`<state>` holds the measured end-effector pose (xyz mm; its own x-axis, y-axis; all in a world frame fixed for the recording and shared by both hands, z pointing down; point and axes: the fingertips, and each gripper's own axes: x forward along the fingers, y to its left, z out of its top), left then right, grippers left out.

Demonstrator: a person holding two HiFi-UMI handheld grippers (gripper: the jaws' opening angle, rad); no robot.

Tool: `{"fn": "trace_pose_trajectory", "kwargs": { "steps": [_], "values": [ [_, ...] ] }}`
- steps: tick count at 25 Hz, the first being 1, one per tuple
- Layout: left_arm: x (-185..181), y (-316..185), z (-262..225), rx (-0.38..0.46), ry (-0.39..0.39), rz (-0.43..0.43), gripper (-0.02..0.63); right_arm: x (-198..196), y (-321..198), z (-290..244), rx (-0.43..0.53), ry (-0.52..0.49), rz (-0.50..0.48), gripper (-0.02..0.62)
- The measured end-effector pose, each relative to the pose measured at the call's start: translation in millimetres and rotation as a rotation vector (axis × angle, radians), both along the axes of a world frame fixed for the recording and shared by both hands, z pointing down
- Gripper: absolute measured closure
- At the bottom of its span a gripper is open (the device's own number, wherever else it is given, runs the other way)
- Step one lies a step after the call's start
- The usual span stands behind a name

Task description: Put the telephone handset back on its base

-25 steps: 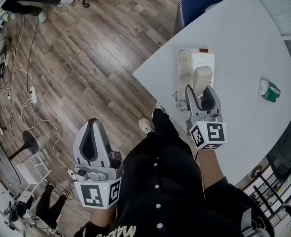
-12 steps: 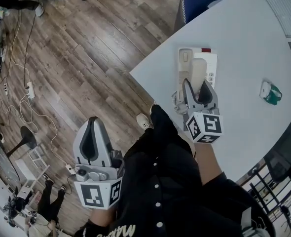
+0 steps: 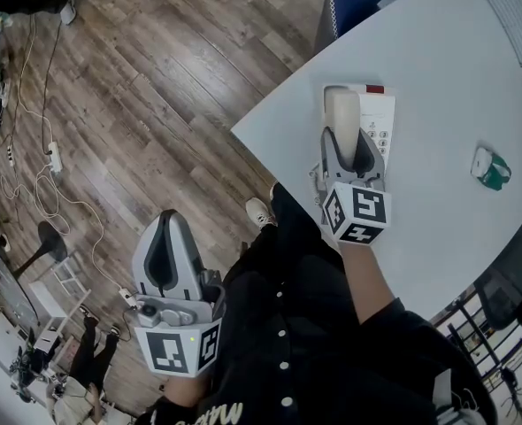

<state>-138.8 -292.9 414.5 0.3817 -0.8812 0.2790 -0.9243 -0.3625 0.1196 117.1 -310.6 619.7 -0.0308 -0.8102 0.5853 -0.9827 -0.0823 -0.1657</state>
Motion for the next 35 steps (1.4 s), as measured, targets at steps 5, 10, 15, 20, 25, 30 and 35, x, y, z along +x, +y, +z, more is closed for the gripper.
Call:
{"fn": "trace_pose_trajectory", "kwargs": {
  "steps": [5, 10, 15, 20, 25, 30, 35],
  "values": [
    [-2, -2, 4, -0.013, -0.006, -0.004, 0.592, -3, -3, 10, -0.038, 0.034, 0.019, 0.356],
    [-1, -3, 5, -0.022, -0.006, -0.005, 0.592, -3, -6, 14, -0.062, 0.063, 0.031, 0.356],
    [1, -3, 9, -0.03, -0.009, -0.004, 0.592, -2, -7, 19, -0.089, 0.085, 0.048, 0.356],
    [0, -5, 9, -0.034, -0.011, -0.004, 0.592, -4, -8, 20, -0.111, 0.126, 0.045, 0.356],
    [2, -5, 9, -0.033, -0.009, -0.003, 0.592, -3, -9, 22, -0.127, 0.146, 0.052, 0.354],
    [-1, -5, 7, -0.029, -0.01, -0.009, 0.592, -3, -10, 19, -0.11, 0.176, 0.037, 0.339],
    [0, -4, 4, -0.013, -0.009, -0.006, 0.591, -1, -13, 11, -0.065, 0.179, 0.008, 0.327]
  ]
}}
